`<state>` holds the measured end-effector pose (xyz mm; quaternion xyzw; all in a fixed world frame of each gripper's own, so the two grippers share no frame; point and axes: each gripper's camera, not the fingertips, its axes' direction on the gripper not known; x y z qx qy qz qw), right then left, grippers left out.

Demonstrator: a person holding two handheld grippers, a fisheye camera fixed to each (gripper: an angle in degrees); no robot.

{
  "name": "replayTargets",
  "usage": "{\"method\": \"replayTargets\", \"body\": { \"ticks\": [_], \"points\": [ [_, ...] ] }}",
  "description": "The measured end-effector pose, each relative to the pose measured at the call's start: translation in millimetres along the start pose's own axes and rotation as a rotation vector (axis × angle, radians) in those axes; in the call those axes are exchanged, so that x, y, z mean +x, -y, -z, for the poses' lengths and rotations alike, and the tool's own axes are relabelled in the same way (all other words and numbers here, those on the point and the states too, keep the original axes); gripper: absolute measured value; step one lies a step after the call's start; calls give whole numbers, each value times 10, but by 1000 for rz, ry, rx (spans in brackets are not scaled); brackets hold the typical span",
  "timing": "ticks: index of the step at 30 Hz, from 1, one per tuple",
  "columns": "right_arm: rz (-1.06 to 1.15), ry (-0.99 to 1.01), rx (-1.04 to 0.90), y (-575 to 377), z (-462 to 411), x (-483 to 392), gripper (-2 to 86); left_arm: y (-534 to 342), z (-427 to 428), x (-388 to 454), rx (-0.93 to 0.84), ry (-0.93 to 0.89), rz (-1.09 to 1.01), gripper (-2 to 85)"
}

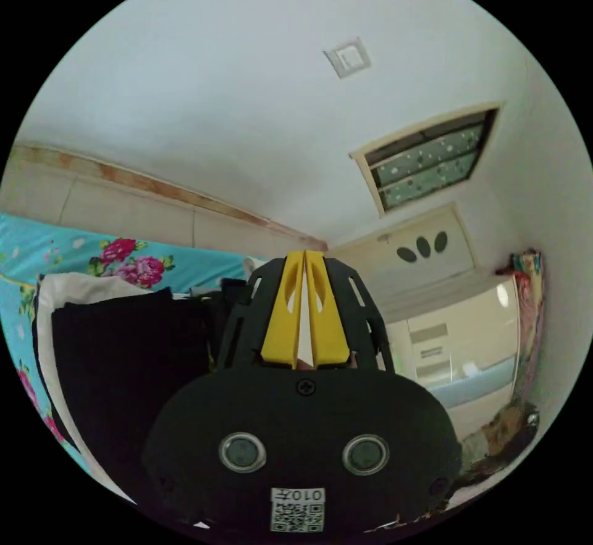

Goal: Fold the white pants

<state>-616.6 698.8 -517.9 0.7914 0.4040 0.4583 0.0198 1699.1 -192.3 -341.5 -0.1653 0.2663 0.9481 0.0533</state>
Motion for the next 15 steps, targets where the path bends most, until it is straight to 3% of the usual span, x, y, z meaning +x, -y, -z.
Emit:
{"method": "replayTargets", "body": {
  "ticks": [2,4,6,8,11,15],
  "points": [
    [33,-66,35,-213,-10,-55,86,-94,-446,555,-86,84,-177,0],
    [87,-169,60,-507,-28,-194,75,-188,-741,753,-58,234,-245,-1],
    [138,-262,102,-757,5,-316,58,-233,-1071,538,-78,320,-170,-1],
    [153,-394,197,-1051,92,-415,39,-403,-1531,-239,-167,218,55,-1],
    [211,-560,302,-1573,207,-521,32,-644,-1482,-675,-64,-25,164,-1],
    [251,-713,355,-2211,121,-568,29,-721,-1330,-490,-72,-3,182,-1]
  ]
}}
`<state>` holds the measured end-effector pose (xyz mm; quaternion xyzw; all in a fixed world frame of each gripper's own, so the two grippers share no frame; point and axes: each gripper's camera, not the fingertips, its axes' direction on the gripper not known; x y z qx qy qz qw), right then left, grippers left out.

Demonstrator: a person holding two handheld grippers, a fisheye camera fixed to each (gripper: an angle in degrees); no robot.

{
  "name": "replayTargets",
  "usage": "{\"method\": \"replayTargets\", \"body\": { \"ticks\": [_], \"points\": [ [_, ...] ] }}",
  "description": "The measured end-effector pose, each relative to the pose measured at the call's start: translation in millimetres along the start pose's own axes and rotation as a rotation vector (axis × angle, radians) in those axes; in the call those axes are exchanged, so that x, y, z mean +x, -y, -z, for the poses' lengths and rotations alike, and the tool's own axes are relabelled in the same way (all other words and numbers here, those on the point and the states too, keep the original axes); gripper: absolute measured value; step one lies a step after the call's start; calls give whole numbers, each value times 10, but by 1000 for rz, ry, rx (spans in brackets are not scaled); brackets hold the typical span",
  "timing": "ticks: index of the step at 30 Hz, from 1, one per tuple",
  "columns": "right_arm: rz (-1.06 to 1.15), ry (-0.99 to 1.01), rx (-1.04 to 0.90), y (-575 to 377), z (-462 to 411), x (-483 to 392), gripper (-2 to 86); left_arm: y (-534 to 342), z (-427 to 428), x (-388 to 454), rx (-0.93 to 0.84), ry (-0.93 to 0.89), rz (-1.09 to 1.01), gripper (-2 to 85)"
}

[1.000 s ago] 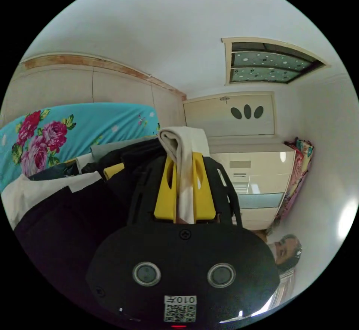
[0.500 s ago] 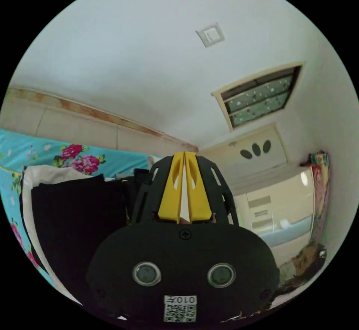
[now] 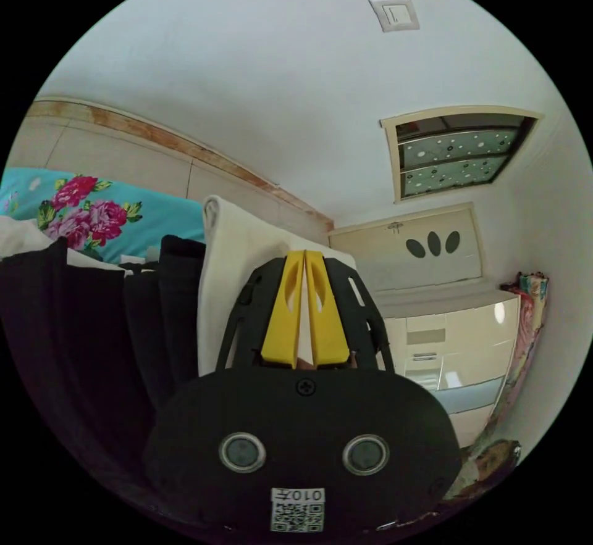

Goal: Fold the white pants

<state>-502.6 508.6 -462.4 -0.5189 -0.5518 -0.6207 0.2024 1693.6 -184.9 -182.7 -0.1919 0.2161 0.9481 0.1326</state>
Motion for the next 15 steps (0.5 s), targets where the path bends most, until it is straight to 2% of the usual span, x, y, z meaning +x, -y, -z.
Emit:
{"method": "replayTargets", "body": {
  "ticks": [3,6,8,9,11,12,14,15],
  "points": [
    [71,-94,19,-427,114,-253,26,-158,65,537,49,-143,-133,-1],
    [178,-234,34,-942,304,-648,25,-298,-322,1492,-35,-253,-361,-1],
    [199,-366,53,-1348,457,-907,24,-540,-986,2461,-173,-408,-563,-1],
    [175,-475,86,-1669,568,-1075,24,-640,-1184,2726,-221,-457,-614,-2],
    [75,-649,172,-2210,732,-1309,24,-1298,-1968,3812,-454,-692,-819,-1],
    [-28,-763,256,-2602,847,-1462,24,-1524,-2126,4058,-510,-750,-866,-1],
    [-180,-919,396,-3232,989,-1732,24,-2609,-2562,4832,-700,-955,-1044,-2],
    [-270,-1019,484,-3666,1036,-1945,24,-2907,-2630,4960,-739,-995,-1086,-2]
  ]
}}
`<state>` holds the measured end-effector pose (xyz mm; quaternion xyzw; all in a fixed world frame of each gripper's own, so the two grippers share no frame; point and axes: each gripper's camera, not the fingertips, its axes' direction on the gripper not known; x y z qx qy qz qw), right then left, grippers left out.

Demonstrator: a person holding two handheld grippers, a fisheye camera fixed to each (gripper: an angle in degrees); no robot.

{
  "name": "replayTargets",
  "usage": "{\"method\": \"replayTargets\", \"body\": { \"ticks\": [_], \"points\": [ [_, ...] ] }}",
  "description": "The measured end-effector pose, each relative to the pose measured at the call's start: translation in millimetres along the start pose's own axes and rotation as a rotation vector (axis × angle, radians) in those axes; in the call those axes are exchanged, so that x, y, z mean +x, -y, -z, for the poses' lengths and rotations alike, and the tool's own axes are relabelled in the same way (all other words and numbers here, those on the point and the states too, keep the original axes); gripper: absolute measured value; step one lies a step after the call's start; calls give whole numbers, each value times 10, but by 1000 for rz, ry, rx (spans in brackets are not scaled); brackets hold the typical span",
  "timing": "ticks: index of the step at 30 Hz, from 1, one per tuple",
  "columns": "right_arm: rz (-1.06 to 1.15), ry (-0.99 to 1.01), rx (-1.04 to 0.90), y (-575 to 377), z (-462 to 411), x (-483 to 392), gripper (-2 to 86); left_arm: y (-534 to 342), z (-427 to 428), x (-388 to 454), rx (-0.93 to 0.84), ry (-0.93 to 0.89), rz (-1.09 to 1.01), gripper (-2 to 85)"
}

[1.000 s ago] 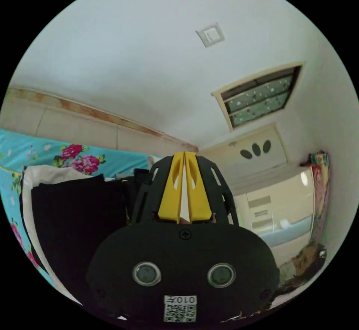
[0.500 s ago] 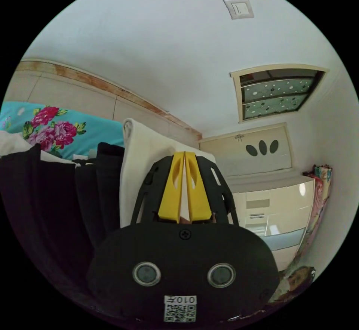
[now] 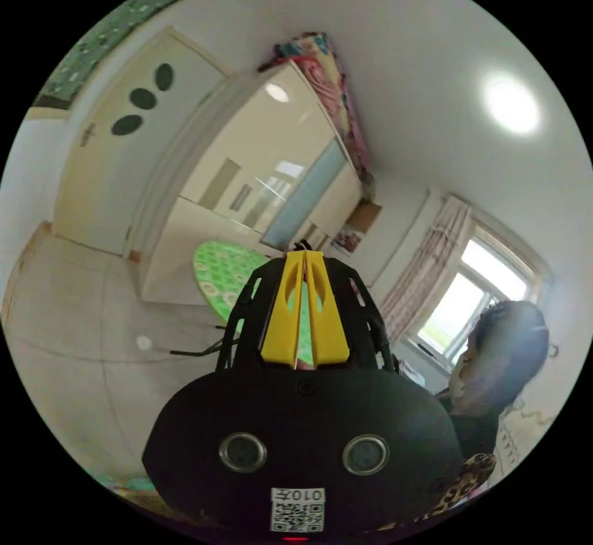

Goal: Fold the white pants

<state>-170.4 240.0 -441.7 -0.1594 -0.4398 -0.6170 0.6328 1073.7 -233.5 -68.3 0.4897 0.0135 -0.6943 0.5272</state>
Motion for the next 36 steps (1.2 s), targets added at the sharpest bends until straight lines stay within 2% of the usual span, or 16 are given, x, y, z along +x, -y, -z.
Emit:
{"method": "replayTargets", "body": {
  "ticks": [2,4,6,7,10,11,16,18,19,20,22,23,28,31,34,36],
  "points": [
    [-131,-243,62,-558,458,61,25,-116,-1194,357,-138,-93,-162,-2],
    [-234,-740,52,-1325,905,-12,25,-404,-1931,670,-203,-72,-278,-1],
    [-302,-1127,5,-1916,1088,-15,26,-803,-2536,1015,-230,-38,-412,-1],
    [-355,-1255,-37,-2306,1185,53,29,-1105,-2865,1199,-213,-107,-478,0],
    [-604,-1157,-46,-3198,1495,395,40,-1701,-3552,1346,-184,-417,-420,3],
    [-629,-1131,-36,-3339,1548,447,43,-1883,-3775,1441,-182,-416,-424,6],
    [-584,-1485,-27,-4212,1866,424,64,-2248,-4191,2314,-75,-50,-722,14],
    [-672,-1366,85,-4607,2077,416,81,-2280,-4211,2422,61,-53,-654,18],
    [-719,-1201,216,-4892,2195,433,97,-2280,-4289,2332,89,-196,-561,21],
    [-716,-1102,277,-5028,2227,448,107,-2292,-4503,2180,29,-401,-469,22],
    [-656,-791,430,-5426,2216,542,125,-2425,-4935,1981,-87,-645,-370,21],
    [-634,-760,450,-5482,2193,552,126,-2555,-5139,1904,-136,-707,-322,19],
    [-221,-839,534,-5415,2081,351,117,-3036,-5024,1795,-13,-565,-272,7],
    [-4,-745,645,-5313,2013,252,129,-3177,-4856,1852,-17,-401,-401,4],
    [138,-685,670,-5238,1714,125,119,-3267,-4718,1817,-12,-444,-474,0],
    [152,-728,725,-5254,1527,24,104,-3324,-4638,1777,22,-340,-474,0]
  ]
}}
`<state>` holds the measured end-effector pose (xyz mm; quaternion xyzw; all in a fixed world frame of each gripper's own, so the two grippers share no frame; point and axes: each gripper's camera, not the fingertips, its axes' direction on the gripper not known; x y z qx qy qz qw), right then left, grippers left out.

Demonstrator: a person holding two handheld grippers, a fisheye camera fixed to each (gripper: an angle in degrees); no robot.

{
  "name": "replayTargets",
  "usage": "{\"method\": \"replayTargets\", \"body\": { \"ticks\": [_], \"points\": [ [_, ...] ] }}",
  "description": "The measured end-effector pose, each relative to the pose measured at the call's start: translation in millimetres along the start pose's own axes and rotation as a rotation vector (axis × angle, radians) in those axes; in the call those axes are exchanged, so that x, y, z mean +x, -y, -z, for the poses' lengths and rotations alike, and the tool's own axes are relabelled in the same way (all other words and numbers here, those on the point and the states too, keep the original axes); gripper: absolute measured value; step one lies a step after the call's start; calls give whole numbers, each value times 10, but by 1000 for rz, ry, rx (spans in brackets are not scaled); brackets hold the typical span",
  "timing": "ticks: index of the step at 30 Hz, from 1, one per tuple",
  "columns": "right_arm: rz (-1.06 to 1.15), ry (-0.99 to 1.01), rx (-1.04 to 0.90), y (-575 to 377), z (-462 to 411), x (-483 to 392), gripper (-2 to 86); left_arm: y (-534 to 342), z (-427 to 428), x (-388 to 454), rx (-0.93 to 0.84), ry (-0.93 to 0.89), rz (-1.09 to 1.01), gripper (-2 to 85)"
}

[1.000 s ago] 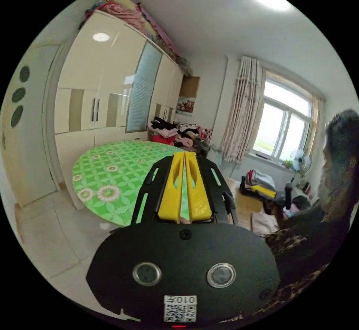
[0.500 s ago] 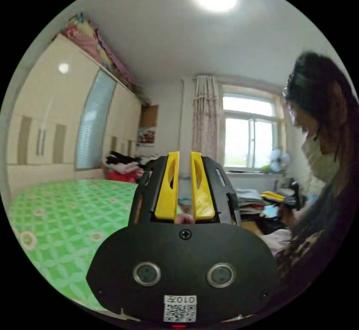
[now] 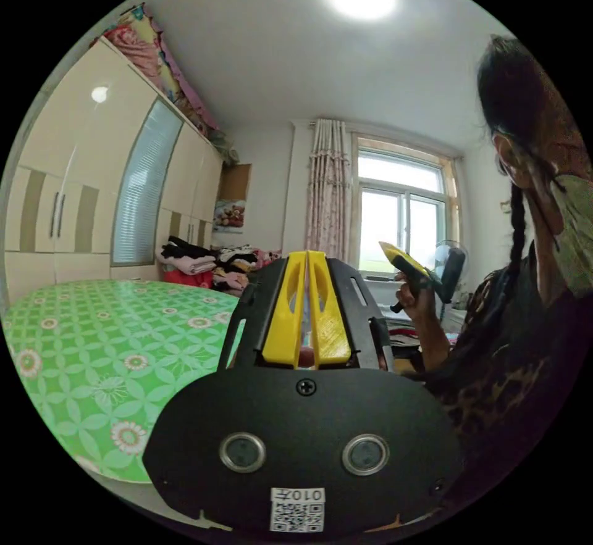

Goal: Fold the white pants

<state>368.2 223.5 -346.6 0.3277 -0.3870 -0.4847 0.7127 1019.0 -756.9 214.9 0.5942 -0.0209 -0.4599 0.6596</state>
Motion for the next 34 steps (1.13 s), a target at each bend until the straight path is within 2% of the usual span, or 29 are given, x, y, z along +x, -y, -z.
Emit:
{"method": "replayTargets", "body": {
  "ticks": [3,5,7,9,11,13,15,17,20,22,24,26,29,32,34],
  "points": [
    [48,-6,159,-111,131,-219,101,-67,99,102,-38,189,-82,5],
    [57,52,257,-189,236,-268,111,-168,237,159,49,284,-120,21],
    [106,151,278,-267,299,-353,154,-226,246,62,36,245,-88,35],
    [128,167,275,-352,366,-447,174,-301,158,-63,-32,134,-78,41],
    [112,51,200,-423,476,-553,117,-480,71,-151,-27,110,-54,22],
    [85,-286,143,-533,702,-623,41,-610,12,-198,-1,116,-46,9],
    [99,-372,117,-573,976,-583,35,-699,-111,-292,-33,61,-35,4],
    [128,-427,95,-600,1282,-554,35,-833,-286,-449,-46,-58,-17,5],
    [255,-612,2,-667,1608,-667,74,-1045,-403,-582,22,-137,-8,15],
    [275,-734,-105,-760,1726,-704,154,-1129,-504,-637,-9,-157,5,28],
    [172,-737,-233,-835,1802,-608,171,-1193,-617,-675,-51,-209,-18,39],
    [52,-710,-255,-1019,1967,-491,167,-1287,-703,-758,-66,-287,-21,42],
    [-144,-670,-380,-1487,2162,-247,126,-1398,-787,-923,-65,-468,-12,18],
    [-379,-771,-462,-2201,2379,-48,124,-1559,-854,-994,-71,-408,-13,4],
    [-608,-783,-546,-2904,2597,101,128,-1684,-1017,-1082,-143,-488,31,1]
  ]
}}
